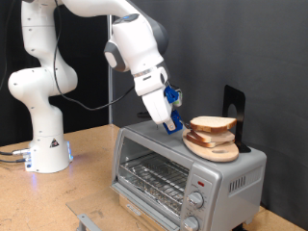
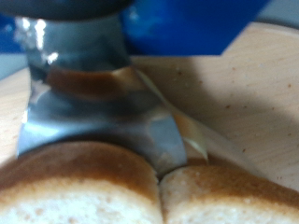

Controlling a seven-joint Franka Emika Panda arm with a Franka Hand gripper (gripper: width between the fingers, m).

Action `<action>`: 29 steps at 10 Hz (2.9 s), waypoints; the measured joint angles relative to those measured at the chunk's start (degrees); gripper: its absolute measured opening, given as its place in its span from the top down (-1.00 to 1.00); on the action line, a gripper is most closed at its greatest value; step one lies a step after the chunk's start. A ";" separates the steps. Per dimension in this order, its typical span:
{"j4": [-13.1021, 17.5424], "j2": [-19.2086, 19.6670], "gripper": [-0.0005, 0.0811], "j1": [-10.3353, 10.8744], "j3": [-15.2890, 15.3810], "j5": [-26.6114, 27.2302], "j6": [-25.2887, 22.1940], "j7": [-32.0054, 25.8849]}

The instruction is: Make a piece of toast with the oven

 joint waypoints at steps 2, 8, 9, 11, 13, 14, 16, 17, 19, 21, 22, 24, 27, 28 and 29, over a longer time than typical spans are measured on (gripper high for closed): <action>-2.17 -2.95 0.03 0.00 -0.21 3.50 1.03 -3.17; -5.24 -7.33 0.03 -0.02 -1.53 6.59 -1.84 -8.09; -6.37 -8.14 0.03 -0.04 -2.63 8.26 -2.95 -11.02; -9.14 -11.19 0.03 -0.48 -5.92 9.62 -7.11 -15.69; -11.65 -14.49 0.03 -1.33 -9.11 10.06 -9.45 -18.98; -12.97 -16.12 0.03 -1.94 -10.49 10.10 -9.51 -20.23; -15.41 -19.03 0.03 -4.28 -12.33 8.74 -9.99 -20.83; -16.28 -20.17 0.03 -5.81 -13.23 7.01 -11.35 -20.89; -17.27 -21.94 0.03 -8.46 -15.22 4.34 -14.40 -21.37; -17.65 -22.47 0.03 -8.82 -15.48 4.06 -14.70 -21.53; -17.74 -22.30 0.03 -8.78 -15.62 4.39 -14.96 -21.54; -18.75 -21.84 0.03 -8.85 -17.16 5.73 -14.78 -22.66; -20.97 -19.56 0.03 -9.68 -20.97 5.75 -11.74 -26.95; -21.22 -17.65 0.03 -9.83 -21.92 5.42 -10.71 -28.20; -21.20 -15.27 0.03 -9.84 -22.41 5.37 -9.47 -29.13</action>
